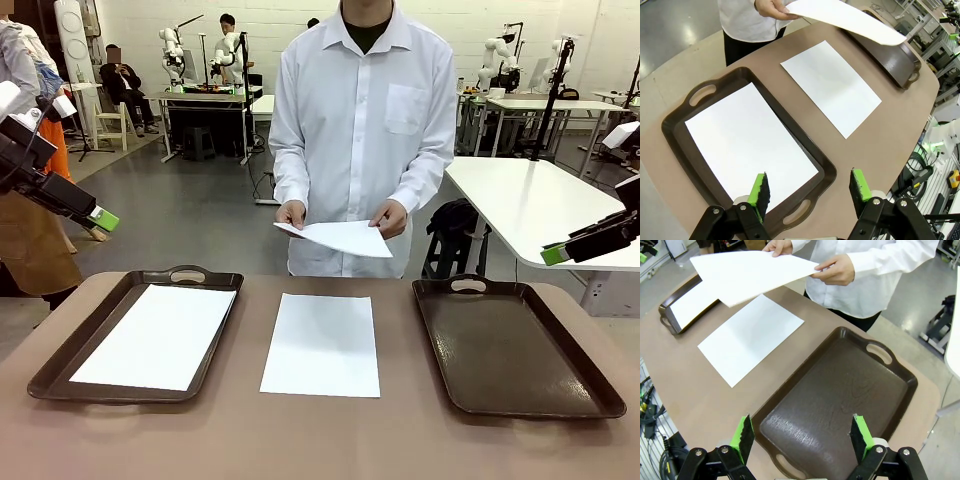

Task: Sort the A4 documents.
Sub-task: Receive the A4 Paper.

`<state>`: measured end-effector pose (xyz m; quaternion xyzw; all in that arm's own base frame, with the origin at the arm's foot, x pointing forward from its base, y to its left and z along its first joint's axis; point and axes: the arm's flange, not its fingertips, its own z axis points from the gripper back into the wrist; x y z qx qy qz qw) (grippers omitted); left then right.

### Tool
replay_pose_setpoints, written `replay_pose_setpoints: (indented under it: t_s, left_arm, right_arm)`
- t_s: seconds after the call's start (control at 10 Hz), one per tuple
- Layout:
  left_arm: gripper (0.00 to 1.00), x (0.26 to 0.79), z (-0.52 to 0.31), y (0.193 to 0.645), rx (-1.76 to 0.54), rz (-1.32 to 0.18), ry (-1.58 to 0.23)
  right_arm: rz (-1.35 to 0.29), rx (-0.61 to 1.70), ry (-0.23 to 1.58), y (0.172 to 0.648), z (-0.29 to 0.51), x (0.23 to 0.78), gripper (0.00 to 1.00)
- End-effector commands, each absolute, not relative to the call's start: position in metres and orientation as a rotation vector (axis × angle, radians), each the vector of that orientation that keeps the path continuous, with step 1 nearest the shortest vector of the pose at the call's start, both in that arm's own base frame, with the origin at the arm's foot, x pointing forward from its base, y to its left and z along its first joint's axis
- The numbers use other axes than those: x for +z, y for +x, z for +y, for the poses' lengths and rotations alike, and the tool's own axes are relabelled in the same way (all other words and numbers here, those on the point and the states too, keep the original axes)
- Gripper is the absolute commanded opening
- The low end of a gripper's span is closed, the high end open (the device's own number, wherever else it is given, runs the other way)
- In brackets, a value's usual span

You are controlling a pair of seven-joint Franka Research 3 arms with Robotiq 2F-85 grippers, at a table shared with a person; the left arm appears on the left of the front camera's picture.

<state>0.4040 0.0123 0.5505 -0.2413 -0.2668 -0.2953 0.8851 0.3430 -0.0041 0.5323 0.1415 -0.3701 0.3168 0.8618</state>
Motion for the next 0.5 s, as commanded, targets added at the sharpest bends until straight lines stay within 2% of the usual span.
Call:
replay_pose_setpoints:
  t_s: [0.0, 0.4]
  left_arm:
    - [0.83, 0.5488, 0.0132, 0.4025, -0.634, -0.561, -0.497]
    - [0.83, 0.5488, 0.0132, 0.4025, -0.634, -0.561, -0.497]
  right_arm:
    - [-0.776, 0.666, 0.310, 0.3439, -0.0038, 0.5309, 1.00]
    - [-0.776, 0.666, 0.310, 0.3439, -0.0038, 0.5309, 1.00]
